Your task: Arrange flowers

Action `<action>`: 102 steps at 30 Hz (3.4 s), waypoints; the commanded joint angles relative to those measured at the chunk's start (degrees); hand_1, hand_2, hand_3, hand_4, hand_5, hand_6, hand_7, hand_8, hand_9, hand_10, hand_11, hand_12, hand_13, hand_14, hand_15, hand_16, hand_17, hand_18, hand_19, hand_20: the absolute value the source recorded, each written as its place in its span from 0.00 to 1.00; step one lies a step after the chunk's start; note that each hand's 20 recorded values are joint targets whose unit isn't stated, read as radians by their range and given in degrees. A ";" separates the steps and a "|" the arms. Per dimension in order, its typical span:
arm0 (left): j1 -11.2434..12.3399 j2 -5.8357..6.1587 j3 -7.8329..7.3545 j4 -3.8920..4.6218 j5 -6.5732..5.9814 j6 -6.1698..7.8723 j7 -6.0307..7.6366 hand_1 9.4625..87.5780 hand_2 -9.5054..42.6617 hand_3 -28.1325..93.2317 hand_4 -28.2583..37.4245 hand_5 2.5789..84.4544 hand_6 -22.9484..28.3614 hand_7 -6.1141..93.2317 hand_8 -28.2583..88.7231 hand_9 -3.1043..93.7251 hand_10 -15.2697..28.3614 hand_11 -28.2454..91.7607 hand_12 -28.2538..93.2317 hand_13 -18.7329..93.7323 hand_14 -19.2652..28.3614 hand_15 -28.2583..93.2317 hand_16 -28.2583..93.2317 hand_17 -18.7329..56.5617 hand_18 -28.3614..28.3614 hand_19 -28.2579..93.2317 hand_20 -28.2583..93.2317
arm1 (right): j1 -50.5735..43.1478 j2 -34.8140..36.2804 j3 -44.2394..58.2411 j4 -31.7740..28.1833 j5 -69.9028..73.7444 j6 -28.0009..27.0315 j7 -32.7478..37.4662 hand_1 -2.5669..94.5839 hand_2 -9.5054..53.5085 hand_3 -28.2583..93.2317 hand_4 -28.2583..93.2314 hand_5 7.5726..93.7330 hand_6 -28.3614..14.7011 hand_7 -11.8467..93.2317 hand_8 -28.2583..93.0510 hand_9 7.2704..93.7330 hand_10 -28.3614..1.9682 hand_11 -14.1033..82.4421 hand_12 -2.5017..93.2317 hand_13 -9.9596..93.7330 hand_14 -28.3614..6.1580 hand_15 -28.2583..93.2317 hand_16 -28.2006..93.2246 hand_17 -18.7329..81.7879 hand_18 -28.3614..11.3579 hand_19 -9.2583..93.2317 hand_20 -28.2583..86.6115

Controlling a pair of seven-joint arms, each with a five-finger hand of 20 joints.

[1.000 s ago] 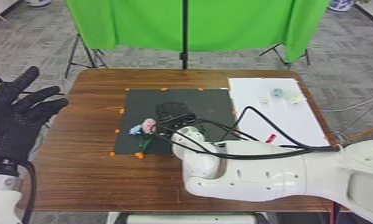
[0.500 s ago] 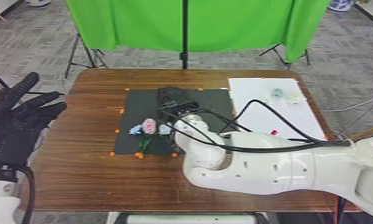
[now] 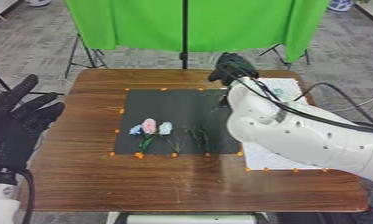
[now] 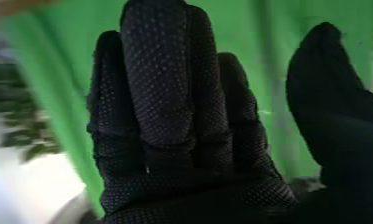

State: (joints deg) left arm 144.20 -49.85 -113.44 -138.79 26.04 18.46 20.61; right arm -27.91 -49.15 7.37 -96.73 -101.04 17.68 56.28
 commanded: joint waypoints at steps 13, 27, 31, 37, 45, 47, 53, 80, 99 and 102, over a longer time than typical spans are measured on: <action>-0.88 -0.81 2.07 0.25 -0.01 0.66 -0.19 0.13 0.35 0.86 0.00 0.33 0.56 0.24 0.15 0.38 0.83 0.49 0.33 0.40 1.00 0.73 0.14 0.16 0.97 0.71 0.47 | -7.72 11.11 7.46 4.68 5.89 -13.17 1.29 0.37 0.05 0.86 0.03 0.43 0.64 0.23 0.14 0.80 0.44 0.40 0.19 0.86 0.58 0.66 0.36 0.60 0.21 0.98 0.14; -2.57 -0.06 2.72 0.83 0.20 -0.21 -1.47 0.14 0.35 0.86 0.00 0.33 0.56 0.24 0.15 0.38 0.83 0.49 0.33 0.40 1.00 0.73 0.13 0.16 0.97 0.72 0.47 | -7.83 8.23 4.20 7.16 3.52 -14.97 2.27 0.39 0.03 0.85 0.02 0.46 0.68 0.24 0.13 0.80 0.45 0.40 0.19 0.85 0.57 0.67 0.36 0.60 0.22 0.97 0.14; -1.44 -0.29 2.55 0.45 -0.09 0.13 -0.38 0.14 0.35 0.86 0.00 0.33 0.56 0.24 0.15 0.38 0.83 0.49 0.33 0.40 1.00 0.73 0.13 0.16 0.97 0.71 0.46 | -7.63 8.27 3.31 7.96 3.34 -15.29 2.52 0.39 0.02 0.85 0.02 0.48 0.69 0.25 0.13 0.80 0.46 0.40 0.19 0.85 0.57 0.67 0.36 0.60 0.22 0.97 0.14; -0.85 -0.45 2.76 0.25 -0.15 0.15 0.10 0.14 0.35 0.86 0.00 0.33 0.56 0.24 0.15 0.37 0.83 0.49 0.33 0.40 1.00 0.73 0.13 0.16 0.97 0.71 0.46 | -7.61 8.27 2.72 9.03 3.17 -15.75 2.68 0.41 0.02 0.85 0.02 0.51 0.69 0.25 0.13 0.80 0.47 0.39 0.19 0.85 0.58 0.67 0.36 0.60 0.23 0.97 0.14; -0.85 -0.69 2.84 0.13 -0.31 0.36 0.86 0.14 0.35 0.86 0.00 0.33 0.56 0.24 0.14 0.37 0.83 0.49 0.33 0.39 1.00 0.73 0.13 0.16 0.97 0.71 0.46 | -6.05 8.17 -1.67 10.55 -1.10 -12.15 1.59 0.48 0.00 0.85 0.00 0.68 0.69 0.29 0.17 0.86 0.62 0.36 0.22 0.90 0.67 0.64 0.37 0.61 0.28 0.96 0.14; -0.67 -0.85 2.89 0.09 -0.21 0.21 0.55 0.14 0.35 0.86 0.00 0.33 0.56 0.24 0.14 0.37 0.83 0.49 0.33 0.39 1.00 0.73 0.13 0.16 0.96 0.71 0.46 | -6.10 8.48 -2.86 10.33 -3.10 -11.09 1.32 0.52 0.00 0.82 0.00 0.72 0.69 0.31 0.21 0.90 0.67 0.32 0.26 0.91 0.69 0.63 0.38 0.61 0.30 0.96 0.14; -1.31 -2.59 2.99 0.07 1.04 -0.52 -0.90 0.14 0.35 0.86 0.00 0.33 0.56 0.24 0.14 0.37 0.83 0.49 0.33 0.39 1.00 0.73 0.13 0.16 0.96 0.71 0.45 | -4.95 9.12 -5.89 9.51 -5.64 -5.94 0.91 0.59 0.00 0.80 0.00 0.85 0.72 0.36 0.25 1.00 0.77 0.28 0.33 0.95 0.76 0.60 0.41 0.60 0.33 0.95 0.17; -0.52 -1.03 3.27 -0.01 -0.07 0.68 0.00 0.14 0.35 0.87 0.00 0.33 0.56 0.24 0.14 0.36 0.82 0.50 0.33 0.38 1.00 0.73 0.13 0.16 0.96 0.71 0.45 | -7.30 -3.03 -1.07 -4.03 -10.19 4.32 -6.28 0.59 0.00 0.83 0.00 0.87 0.71 0.35 0.27 1.00 0.75 0.31 0.32 0.96 0.77 0.60 0.42 0.59 0.34 0.96 0.19; -1.67 -0.47 3.58 0.48 0.01 0.24 0.04 0.14 0.33 0.88 0.00 0.32 0.57 0.23 0.15 0.33 0.80 0.51 0.31 0.36 0.97 0.74 0.12 0.16 0.92 0.71 0.44 | -9.56 -10.90 -5.53 -1.92 -9.50 1.52 -7.36 0.58 0.00 0.83 0.00 0.87 0.71 0.35 0.27 1.00 0.75 0.32 0.32 0.96 0.77 0.61 0.42 0.58 0.35 0.96 0.21; -1.84 -0.17 3.61 0.60 0.01 -0.07 0.15 0.14 0.33 0.88 0.00 0.32 0.57 0.23 0.15 0.33 0.81 0.51 0.31 0.35 0.97 0.74 0.12 0.16 0.92 0.71 0.44 | -9.45 -11.19 -6.09 -1.41 -9.20 1.33 -7.14 0.58 0.00 0.83 0.00 0.87 0.72 0.35 0.27 1.00 0.76 0.32 0.32 0.96 0.77 0.61 0.42 0.58 0.35 0.96 0.21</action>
State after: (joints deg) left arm 142.63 -50.48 -110.19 -138.73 26.24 18.58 20.91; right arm -37.17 -58.54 2.13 -99.04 -110.21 19.72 49.62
